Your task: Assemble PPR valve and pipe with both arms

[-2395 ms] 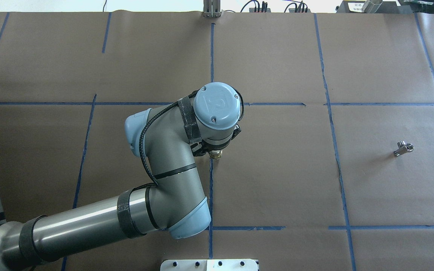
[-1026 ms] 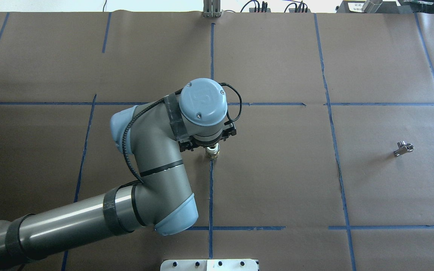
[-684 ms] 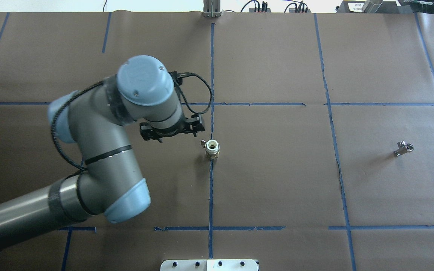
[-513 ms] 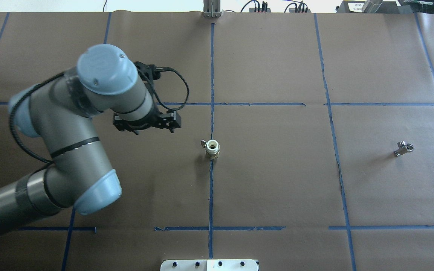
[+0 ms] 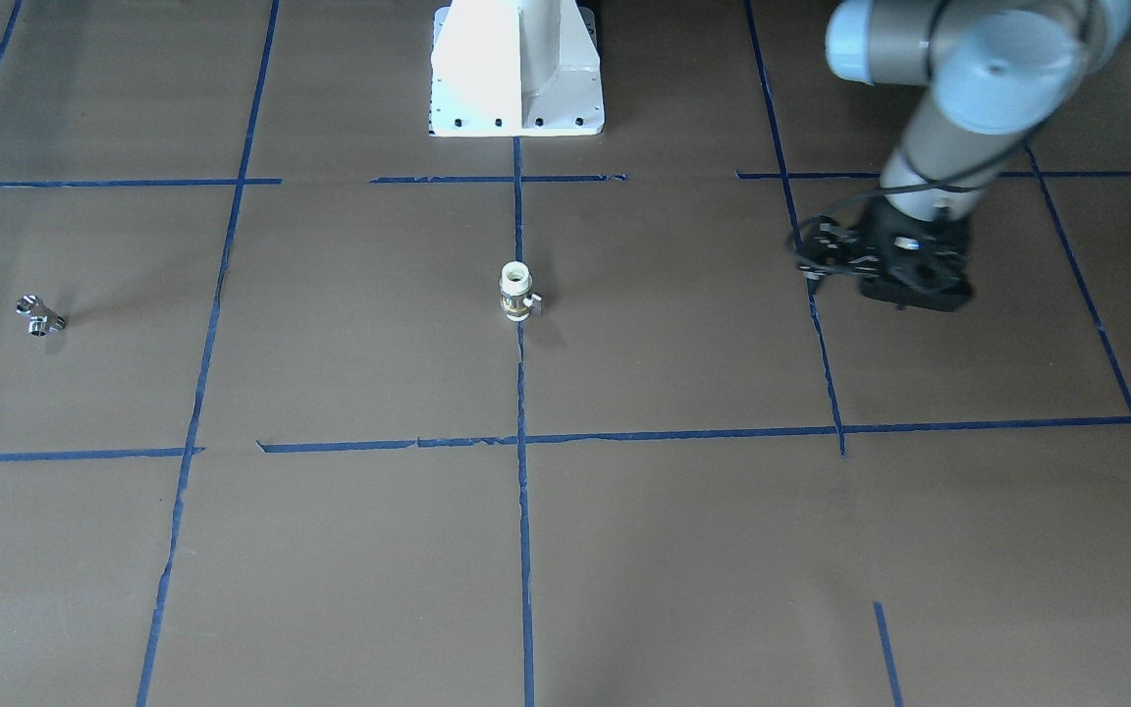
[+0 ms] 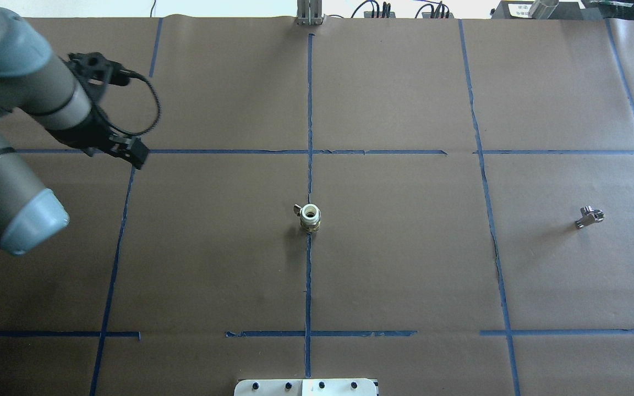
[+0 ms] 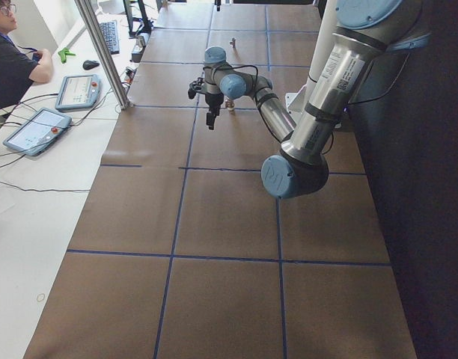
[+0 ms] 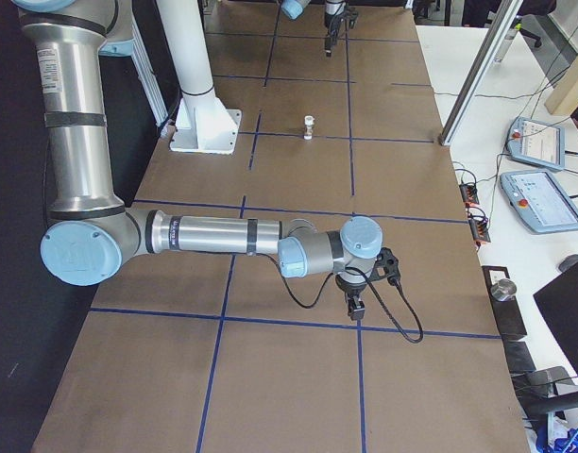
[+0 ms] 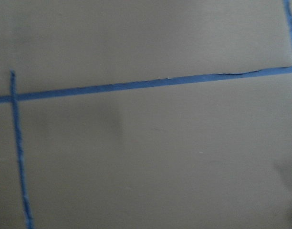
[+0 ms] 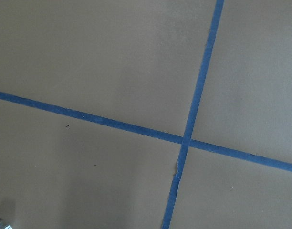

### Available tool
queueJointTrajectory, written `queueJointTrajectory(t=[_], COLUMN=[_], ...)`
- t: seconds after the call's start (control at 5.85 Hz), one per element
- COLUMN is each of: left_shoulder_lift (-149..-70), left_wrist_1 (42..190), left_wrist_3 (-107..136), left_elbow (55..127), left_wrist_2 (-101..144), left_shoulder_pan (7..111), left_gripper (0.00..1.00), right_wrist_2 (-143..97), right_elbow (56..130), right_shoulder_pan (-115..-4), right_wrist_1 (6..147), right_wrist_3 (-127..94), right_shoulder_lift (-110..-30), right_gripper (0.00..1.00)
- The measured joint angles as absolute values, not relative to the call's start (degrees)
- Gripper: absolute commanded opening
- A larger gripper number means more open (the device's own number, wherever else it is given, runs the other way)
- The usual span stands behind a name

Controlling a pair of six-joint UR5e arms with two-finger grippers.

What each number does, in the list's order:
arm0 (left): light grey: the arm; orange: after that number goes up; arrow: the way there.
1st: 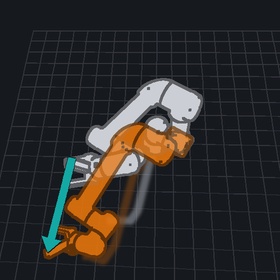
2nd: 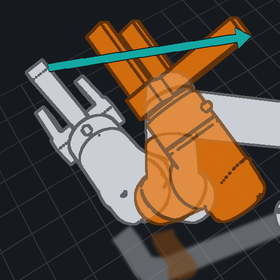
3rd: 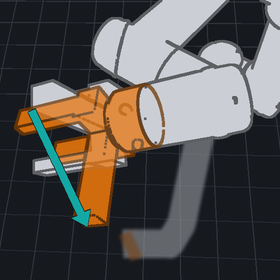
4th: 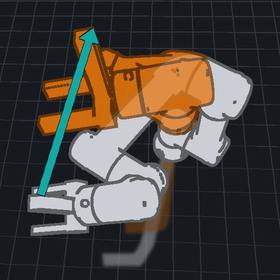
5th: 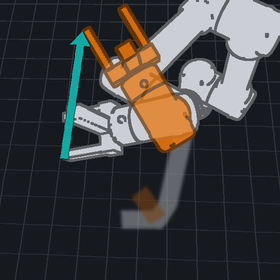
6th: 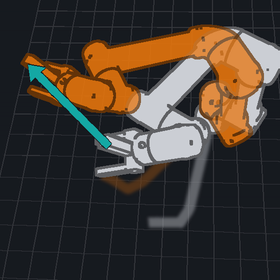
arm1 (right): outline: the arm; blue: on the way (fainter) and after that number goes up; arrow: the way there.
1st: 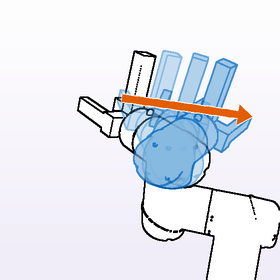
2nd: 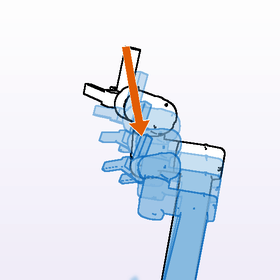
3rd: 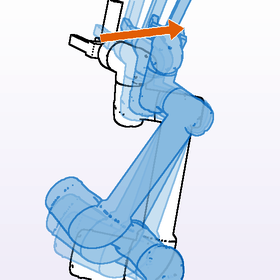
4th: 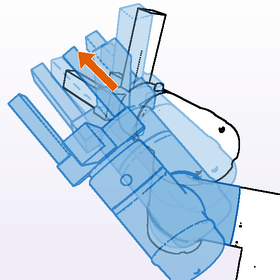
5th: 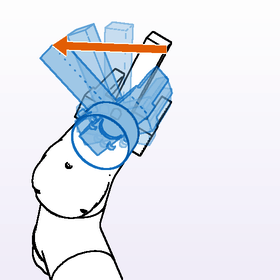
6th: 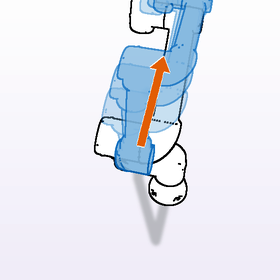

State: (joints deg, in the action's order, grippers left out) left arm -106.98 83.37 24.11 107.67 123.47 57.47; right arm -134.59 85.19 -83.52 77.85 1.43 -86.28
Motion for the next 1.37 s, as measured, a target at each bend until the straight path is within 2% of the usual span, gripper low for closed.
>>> queueJointTrajectory(t=[0.34,0.68,1.03,1.37], left_shoulder_lift=[-100.0,-96.5,-94.2,-94.0], left_wrist_1=[83.4,83.5,83.6,83.7], left_wrist_3=[-1.8,-15.1,-16.3,-15.9], left_elbow=[99.0,89.4,88.0,88.0], left_wrist_2=[131.2,136.7,139.2,139.6], left_shoulder_pan=[74.5,86.9,89.4,89.5], left_gripper=[1.0,1.0,1.0,1.0], right_wrist_2=[-134.7,-135.4,-135.0,-130.1], right_elbow=[85.6,88.7,94.8,96.9], right_shoulder_pan=[-81.9,-79.6,-72.4,-64.4], right_wrist_1=[77.8,77.8,76.5,64.5], right_wrist_3=[-2.8,-9.3,-21.5,-34.4], right_shoulder_lift=[-84.8,-83.9,-85.3,-90.8], right_gripper=[1.0,1.0,1.0,1.0])
